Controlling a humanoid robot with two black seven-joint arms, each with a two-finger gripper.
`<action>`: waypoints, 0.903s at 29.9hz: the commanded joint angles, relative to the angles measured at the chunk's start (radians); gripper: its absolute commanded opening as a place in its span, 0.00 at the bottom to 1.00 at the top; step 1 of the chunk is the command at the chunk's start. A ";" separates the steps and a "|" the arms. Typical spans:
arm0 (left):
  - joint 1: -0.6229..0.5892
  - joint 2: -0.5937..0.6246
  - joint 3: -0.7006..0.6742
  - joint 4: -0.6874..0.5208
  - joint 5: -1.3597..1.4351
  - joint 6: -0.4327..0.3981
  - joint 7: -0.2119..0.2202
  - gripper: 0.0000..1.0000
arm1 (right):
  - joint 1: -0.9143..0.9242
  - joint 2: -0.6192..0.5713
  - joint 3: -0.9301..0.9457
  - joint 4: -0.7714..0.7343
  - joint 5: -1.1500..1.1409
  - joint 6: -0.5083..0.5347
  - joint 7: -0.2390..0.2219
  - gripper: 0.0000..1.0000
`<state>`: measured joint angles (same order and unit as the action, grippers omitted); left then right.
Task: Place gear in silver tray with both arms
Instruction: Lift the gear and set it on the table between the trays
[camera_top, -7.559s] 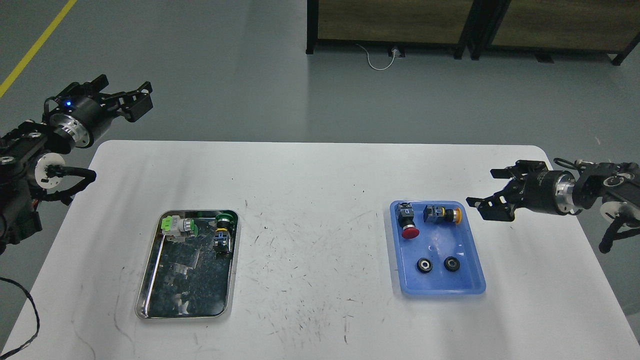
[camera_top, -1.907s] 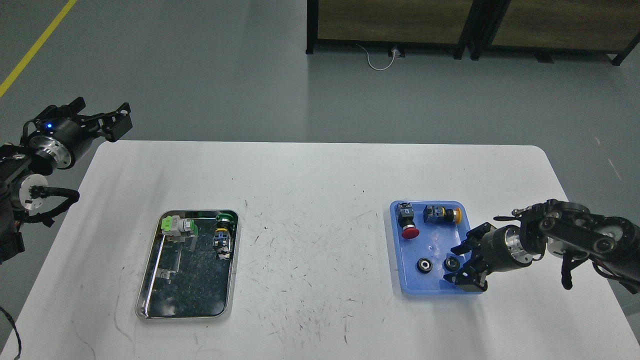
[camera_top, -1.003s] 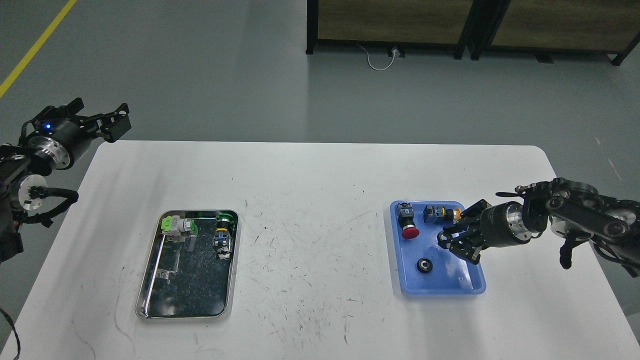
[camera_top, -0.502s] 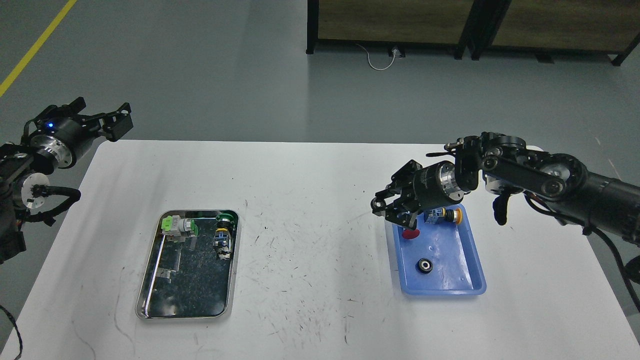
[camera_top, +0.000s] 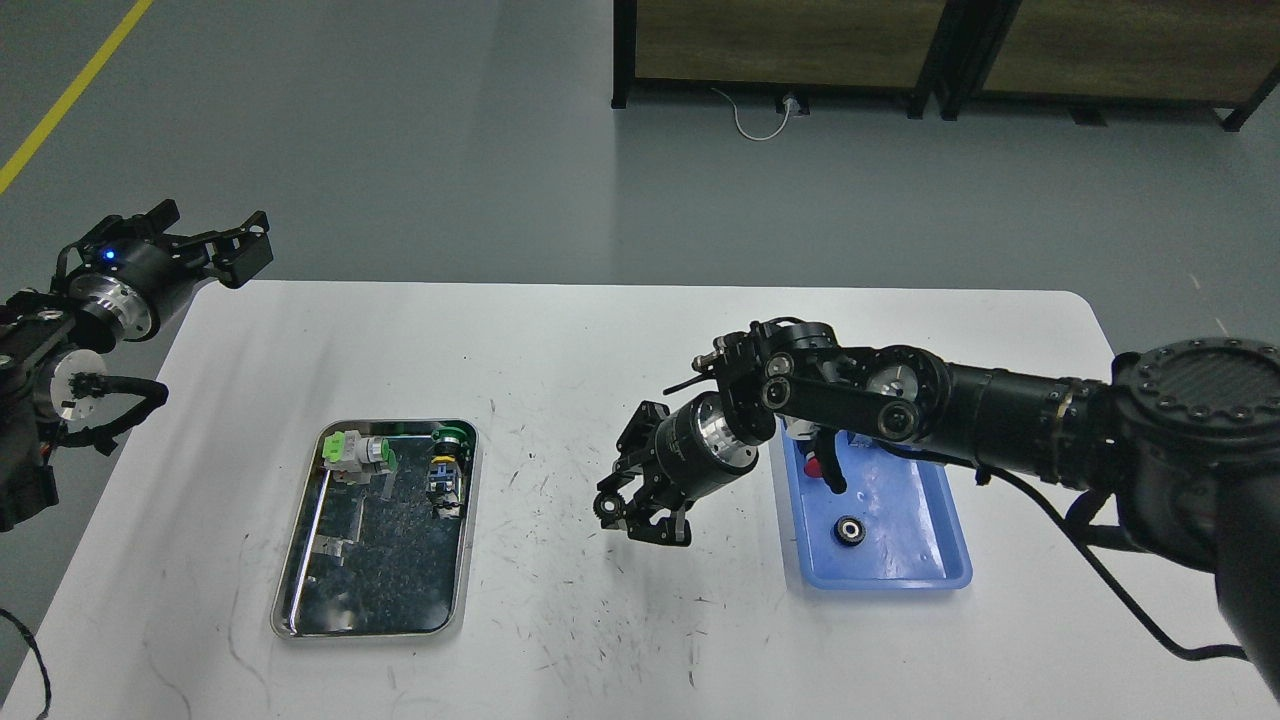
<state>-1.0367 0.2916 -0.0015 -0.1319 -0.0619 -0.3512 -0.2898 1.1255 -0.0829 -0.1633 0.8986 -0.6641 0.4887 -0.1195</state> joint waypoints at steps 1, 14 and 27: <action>0.003 0.006 0.000 0.000 0.002 0.000 -0.002 0.99 | -0.003 0.049 -0.019 -0.033 0.000 0.000 0.011 0.33; 0.023 0.014 0.000 0.000 0.002 -0.003 -0.015 0.99 | -0.032 0.071 -0.018 -0.087 0.000 0.000 0.012 0.56; 0.026 0.043 0.000 0.000 0.001 -0.014 -0.006 0.99 | -0.036 0.080 -0.002 -0.127 0.026 0.000 0.012 0.74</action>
<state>-1.0099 0.3274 -0.0015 -0.1314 -0.0611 -0.3646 -0.3008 1.0891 -0.0107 -0.1666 0.7739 -0.6544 0.4887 -0.1067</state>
